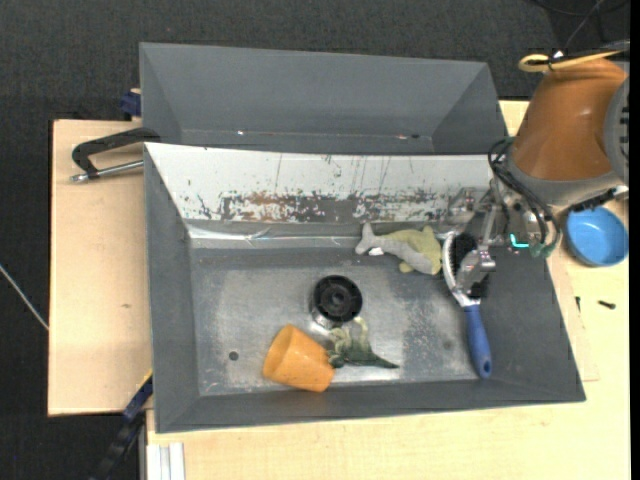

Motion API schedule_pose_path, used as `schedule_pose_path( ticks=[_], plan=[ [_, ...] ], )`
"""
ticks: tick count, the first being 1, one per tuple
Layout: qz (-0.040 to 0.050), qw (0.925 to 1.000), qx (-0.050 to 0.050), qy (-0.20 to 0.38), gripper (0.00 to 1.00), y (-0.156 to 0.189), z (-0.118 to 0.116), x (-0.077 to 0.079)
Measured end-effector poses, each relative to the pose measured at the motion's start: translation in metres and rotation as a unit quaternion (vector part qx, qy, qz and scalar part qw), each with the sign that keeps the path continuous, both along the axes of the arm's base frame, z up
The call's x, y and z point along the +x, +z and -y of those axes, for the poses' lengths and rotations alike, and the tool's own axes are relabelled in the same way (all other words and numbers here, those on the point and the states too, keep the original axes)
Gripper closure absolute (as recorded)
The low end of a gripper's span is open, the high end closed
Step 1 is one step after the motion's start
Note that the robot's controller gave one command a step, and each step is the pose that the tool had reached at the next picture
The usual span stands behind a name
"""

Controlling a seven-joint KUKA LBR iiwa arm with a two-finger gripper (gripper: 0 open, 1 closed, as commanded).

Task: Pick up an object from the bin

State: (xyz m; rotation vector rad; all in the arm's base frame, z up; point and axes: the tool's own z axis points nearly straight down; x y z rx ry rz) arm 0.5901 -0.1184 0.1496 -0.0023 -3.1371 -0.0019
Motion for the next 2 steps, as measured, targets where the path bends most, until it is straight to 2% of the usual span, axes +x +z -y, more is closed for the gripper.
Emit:
schedule_pose_path(
  ticks=[1, 2],
  plan=[
    [0.01, 0.9966, -0.003, -0.082, 0.0, -0.075, -0.072, 0.01],
    [0.006, 0.9838, 0.0, -0.179, 0.0, -0.047, -0.055, 0.004]
  ],
)
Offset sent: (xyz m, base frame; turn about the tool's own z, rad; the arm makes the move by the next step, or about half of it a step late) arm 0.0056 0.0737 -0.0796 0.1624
